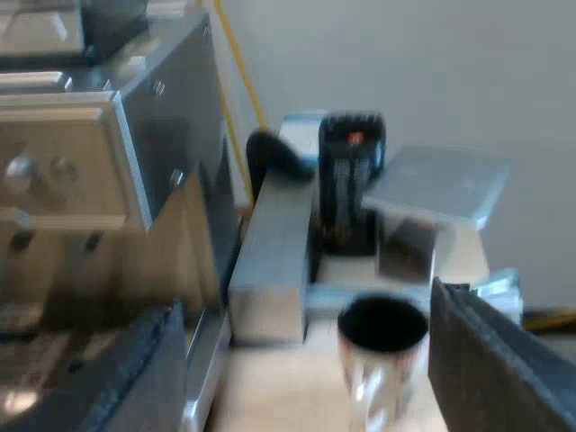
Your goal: Put the handle in the coffee machine
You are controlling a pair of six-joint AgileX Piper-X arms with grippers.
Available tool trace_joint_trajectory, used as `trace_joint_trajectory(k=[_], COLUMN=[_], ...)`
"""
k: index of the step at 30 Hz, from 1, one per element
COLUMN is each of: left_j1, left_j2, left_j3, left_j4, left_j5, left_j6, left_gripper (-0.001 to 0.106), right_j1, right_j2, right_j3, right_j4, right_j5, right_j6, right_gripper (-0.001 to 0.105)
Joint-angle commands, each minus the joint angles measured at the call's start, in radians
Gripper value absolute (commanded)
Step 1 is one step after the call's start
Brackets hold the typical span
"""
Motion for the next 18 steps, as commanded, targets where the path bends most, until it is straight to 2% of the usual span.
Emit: trace_joint_trajectory(k=[1,5,6,10,18], left_j1=[0.001,0.001,0.001,0.001,0.001], left_j2=[-0.133,-0.132,-0.132,-0.132,-0.13], left_j3=[0.057,0.133,0.151,0.217,0.293], left_j4=[-0.084,-0.084,-0.084,-0.084,-0.084], left_j5=[-0.01,-0.01,-0.01,-0.01,-0.01], left_j6=[-0.019,-0.019,-0.019,-0.019,-0.019], left_gripper=[0.078,0.078,0.078,0.078,0.078], right_j1=[0.0,0.0,0.0,0.0,0.0], right_j2=[-0.037,-0.038,-0.038,-0.038,-0.037], right_j3=[0.034,0.082,0.125,0.194,0.279], right_j4=[-0.069,-0.068,-0.068,-0.064,0.028], right_j5=[-0.015,-0.015,-0.015,-0.015,-0.015], right_j6=[-0.011,-0.011,-0.011,-0.011,-0.011], right_gripper=[0.06,0.06,0.06,0.06,0.06])
